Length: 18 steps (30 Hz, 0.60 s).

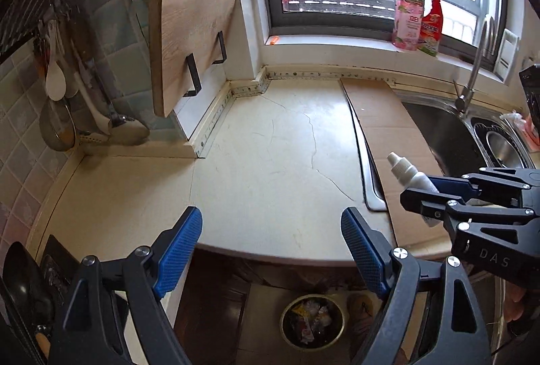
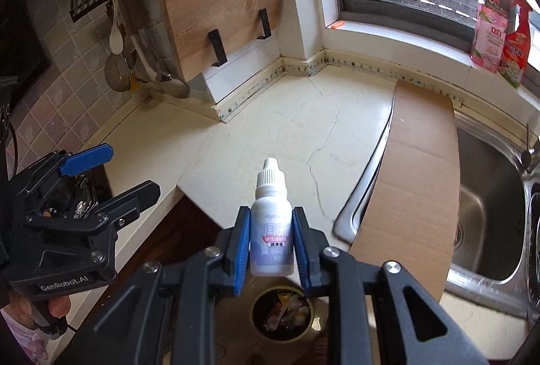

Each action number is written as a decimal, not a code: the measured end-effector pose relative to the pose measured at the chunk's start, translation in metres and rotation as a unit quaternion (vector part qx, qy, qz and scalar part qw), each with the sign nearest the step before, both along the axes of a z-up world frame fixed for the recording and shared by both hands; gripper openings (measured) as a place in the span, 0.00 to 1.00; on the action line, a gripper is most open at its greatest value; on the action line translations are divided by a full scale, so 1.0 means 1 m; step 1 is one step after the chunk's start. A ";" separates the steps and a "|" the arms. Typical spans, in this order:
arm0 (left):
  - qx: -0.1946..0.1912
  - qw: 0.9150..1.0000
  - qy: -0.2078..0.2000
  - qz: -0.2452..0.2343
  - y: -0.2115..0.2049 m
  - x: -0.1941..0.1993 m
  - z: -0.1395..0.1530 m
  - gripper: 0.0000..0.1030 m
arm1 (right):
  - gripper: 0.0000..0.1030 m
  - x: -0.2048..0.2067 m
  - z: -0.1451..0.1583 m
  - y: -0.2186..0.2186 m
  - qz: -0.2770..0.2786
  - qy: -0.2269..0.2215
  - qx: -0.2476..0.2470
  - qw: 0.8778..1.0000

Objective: Collect trash
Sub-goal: 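Carry the white bottle with the right tool down over the trash bin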

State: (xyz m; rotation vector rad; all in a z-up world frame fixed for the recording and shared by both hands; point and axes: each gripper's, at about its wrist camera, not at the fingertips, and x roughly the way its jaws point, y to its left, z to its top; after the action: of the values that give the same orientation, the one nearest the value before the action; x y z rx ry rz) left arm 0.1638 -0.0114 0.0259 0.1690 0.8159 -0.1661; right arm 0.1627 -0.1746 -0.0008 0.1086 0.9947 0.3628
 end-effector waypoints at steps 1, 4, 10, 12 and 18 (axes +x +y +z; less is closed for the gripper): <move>-0.002 1.000 0.001 -0.004 0.003 -0.012 -0.003 0.81 | 0.24 -0.012 -0.004 0.003 -0.002 0.004 0.003 1.000; -0.008 1.000 0.002 -0.013 0.010 -0.050 -0.013 0.81 | 0.24 -0.050 -0.015 0.012 -0.007 0.015 0.011 1.000; -0.024 1.000 0.008 -0.015 0.020 -0.101 -0.047 0.81 | 0.24 -0.106 -0.047 0.026 -0.024 0.042 0.009 0.999; -0.025 1.000 0.009 -0.010 0.022 -0.109 -0.063 0.83 | 0.24 -0.120 -0.062 0.030 -0.030 0.051 0.006 0.998; -0.037 0.998 0.044 0.005 0.025 -0.121 -0.137 0.84 | 0.24 -0.138 -0.128 0.036 -0.048 0.089 0.006 0.995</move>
State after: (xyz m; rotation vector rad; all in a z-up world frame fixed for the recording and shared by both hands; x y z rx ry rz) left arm 0.0431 0.0135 -0.1112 0.0879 0.8975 -0.1944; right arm 0.0252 -0.1389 -0.1291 0.2019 1.1600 0.2747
